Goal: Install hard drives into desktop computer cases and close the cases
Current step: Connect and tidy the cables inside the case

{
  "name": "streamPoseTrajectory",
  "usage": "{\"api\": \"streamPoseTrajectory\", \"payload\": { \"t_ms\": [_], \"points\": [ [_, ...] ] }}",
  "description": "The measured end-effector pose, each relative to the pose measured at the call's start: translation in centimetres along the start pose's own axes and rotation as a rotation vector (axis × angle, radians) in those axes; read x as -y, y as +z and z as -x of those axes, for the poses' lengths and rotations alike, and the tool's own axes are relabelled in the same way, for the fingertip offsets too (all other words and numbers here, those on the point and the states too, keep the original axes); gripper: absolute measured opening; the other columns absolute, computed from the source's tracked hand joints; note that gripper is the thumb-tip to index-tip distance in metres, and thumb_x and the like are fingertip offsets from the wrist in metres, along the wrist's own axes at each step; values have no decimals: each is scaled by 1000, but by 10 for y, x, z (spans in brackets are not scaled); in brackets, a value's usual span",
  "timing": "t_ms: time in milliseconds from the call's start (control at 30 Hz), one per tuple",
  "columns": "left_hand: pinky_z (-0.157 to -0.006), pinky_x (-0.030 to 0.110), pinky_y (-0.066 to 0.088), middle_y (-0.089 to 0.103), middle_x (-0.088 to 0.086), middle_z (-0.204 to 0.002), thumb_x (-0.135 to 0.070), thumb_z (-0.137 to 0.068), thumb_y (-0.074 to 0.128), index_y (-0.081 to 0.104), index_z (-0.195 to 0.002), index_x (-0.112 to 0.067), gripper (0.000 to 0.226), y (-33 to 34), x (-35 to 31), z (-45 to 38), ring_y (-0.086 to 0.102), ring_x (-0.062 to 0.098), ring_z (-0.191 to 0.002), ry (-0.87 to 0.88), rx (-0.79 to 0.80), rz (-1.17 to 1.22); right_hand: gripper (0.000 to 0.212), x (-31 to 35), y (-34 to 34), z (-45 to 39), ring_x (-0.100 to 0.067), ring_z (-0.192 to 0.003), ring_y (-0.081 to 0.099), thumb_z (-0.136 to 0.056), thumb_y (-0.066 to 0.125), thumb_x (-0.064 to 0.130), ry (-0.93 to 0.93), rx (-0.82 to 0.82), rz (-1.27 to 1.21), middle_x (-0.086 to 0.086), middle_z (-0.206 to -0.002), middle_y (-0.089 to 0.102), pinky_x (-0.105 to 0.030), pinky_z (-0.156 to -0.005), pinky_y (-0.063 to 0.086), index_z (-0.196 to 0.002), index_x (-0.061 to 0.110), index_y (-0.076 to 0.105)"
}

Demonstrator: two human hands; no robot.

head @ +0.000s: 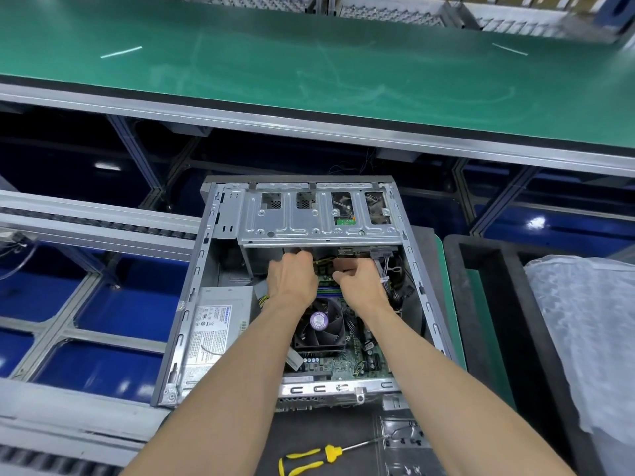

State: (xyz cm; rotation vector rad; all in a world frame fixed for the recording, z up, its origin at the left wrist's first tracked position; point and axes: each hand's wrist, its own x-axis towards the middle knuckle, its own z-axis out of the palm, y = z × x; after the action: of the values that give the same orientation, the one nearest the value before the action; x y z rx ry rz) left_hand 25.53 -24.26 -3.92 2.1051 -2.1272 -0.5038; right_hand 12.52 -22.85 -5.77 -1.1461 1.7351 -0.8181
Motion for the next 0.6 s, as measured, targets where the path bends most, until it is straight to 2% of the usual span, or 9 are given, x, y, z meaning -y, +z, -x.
{"api": "streamPoseTrajectory", "payload": {
  "t_ms": [100,200,267,333,467,600],
  "points": [
    [-87,40,38,66,19,-107,-14,-91,50,52,-87,-14,4,0,-2,-3,58,38,-99,-21,43,84,27,1,1,-1,-17,-101,62,-97,59,8,-9,4,-9,-2,-110,66,-28,-87,46,-123,9,64],
    [-84,39,44,65,20,-102,-25,-89,56,60,-87,-11,15,2,-3,-4,60,41,-97,-33,27,127,29,1,2,-2,-18,-109,61,-98,57,7,-5,10,-6,-7,-119,67,-29,-95,46,-127,5,64],
    [-75,38,46,64,21,-101,-25,-90,62,63,-89,-9,17,5,-3,-6,62,42,-97,-41,1,146,29,0,1,-2,-16,-110,58,-99,56,7,-3,18,1,-7,-122,67,-26,-95,42,-127,5,65],
    [-70,35,41,64,19,-101,-27,-95,63,60,-87,-10,19,7,-1,-9,62,41,-100,-47,-31,131,30,0,1,-3,-12,-109,55,-99,57,8,3,29,-4,-7,-125,66,-24,-94,39,-127,5,65],
    [-70,35,37,64,18,-103,-23,-99,61,64,-95,-7,17,8,-1,-11,62,39,-102,-41,-55,102,30,-1,1,-3,-11,-110,53,-100,58,11,13,40,-15,-7,-129,64,-23,-96,37,-128,6,66],
    [-67,34,39,63,16,-95,-17,-98,63,56,-83,-11,18,8,-2,-10,64,38,-94,-45,-57,103,30,1,0,-2,-8,-110,50,-101,57,12,3,54,-12,-6,-132,64,-22,-97,35,-129,7,65]
  ]
}}
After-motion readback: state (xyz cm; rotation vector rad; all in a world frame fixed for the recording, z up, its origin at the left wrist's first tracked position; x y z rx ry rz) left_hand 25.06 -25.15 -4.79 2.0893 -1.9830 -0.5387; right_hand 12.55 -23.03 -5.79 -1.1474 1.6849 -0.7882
